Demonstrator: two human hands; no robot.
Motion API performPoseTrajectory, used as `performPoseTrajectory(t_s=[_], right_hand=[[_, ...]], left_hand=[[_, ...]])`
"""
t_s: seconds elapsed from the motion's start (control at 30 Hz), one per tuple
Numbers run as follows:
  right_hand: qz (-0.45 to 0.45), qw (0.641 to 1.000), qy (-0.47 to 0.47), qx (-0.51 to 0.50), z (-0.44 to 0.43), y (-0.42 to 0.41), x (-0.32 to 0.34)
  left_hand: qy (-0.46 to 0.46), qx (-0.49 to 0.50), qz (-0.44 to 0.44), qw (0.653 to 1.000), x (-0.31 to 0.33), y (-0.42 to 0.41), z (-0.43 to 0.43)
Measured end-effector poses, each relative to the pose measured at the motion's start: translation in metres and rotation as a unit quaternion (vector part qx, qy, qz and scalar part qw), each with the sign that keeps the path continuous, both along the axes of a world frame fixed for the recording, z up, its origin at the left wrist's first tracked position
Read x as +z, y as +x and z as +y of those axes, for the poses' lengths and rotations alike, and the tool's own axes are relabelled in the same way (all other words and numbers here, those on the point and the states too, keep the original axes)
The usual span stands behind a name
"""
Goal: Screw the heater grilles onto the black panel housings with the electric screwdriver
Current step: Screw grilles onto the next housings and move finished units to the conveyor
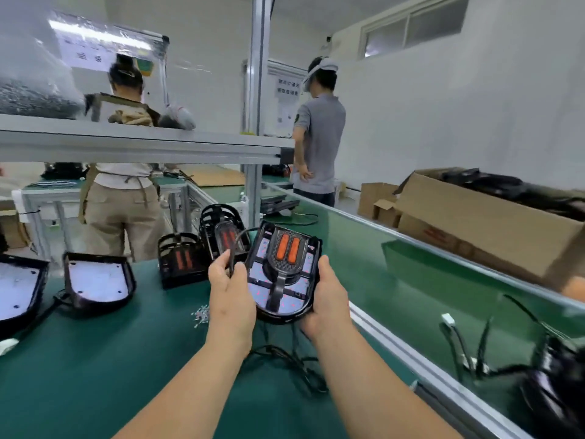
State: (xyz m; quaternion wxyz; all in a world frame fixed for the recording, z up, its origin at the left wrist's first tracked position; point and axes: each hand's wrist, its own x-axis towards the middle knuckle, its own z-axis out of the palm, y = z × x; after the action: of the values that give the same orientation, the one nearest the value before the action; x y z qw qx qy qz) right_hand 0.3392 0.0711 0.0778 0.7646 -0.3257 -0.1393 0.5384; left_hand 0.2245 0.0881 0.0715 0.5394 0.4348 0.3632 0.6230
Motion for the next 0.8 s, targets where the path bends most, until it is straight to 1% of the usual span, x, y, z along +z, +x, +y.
performPoseTrajectory(t_s=[0.07, 0.2, 0.37, 0.47, 0.63, 0.7, 0.8], right_hand=[[-0.006, 0.998, -0.010, -0.064, -0.018, 0.029, 0.002], [-0.012, 0.986, -0.039, -0.160, -0.060, 0.088, -0.001], [-0.023, 0.969, -0.051, -0.242, -0.111, 0.150, -0.009], [-0.041, 0.952, -0.084, -0.291, -0.139, 0.183, -0.011], [-0.065, 0.910, -0.214, -0.349, -0.168, 0.211, -0.018], [-0.081, 0.899, -0.247, -0.352, -0.170, 0.217, -0.018], [-0.159, 0.881, -0.260, -0.363, -0.166, 0.220, -0.017]], left_hand=[[0.008, -0.063, 0.014, 0.998, -0.004, 0.030, -0.008], [-0.017, -0.195, 0.021, 0.980, -0.008, 0.092, -0.030], [-0.072, -0.312, 0.030, 0.947, -0.011, 0.158, -0.065], [-0.085, -0.366, 0.038, 0.926, -0.008, 0.190, -0.083], [-0.084, -0.411, 0.050, 0.906, -0.007, 0.226, -0.111], [-0.086, -0.397, 0.041, 0.913, -0.012, 0.234, -0.113], [-0.092, -0.375, 0.047, 0.921, -0.020, 0.244, -0.109]])
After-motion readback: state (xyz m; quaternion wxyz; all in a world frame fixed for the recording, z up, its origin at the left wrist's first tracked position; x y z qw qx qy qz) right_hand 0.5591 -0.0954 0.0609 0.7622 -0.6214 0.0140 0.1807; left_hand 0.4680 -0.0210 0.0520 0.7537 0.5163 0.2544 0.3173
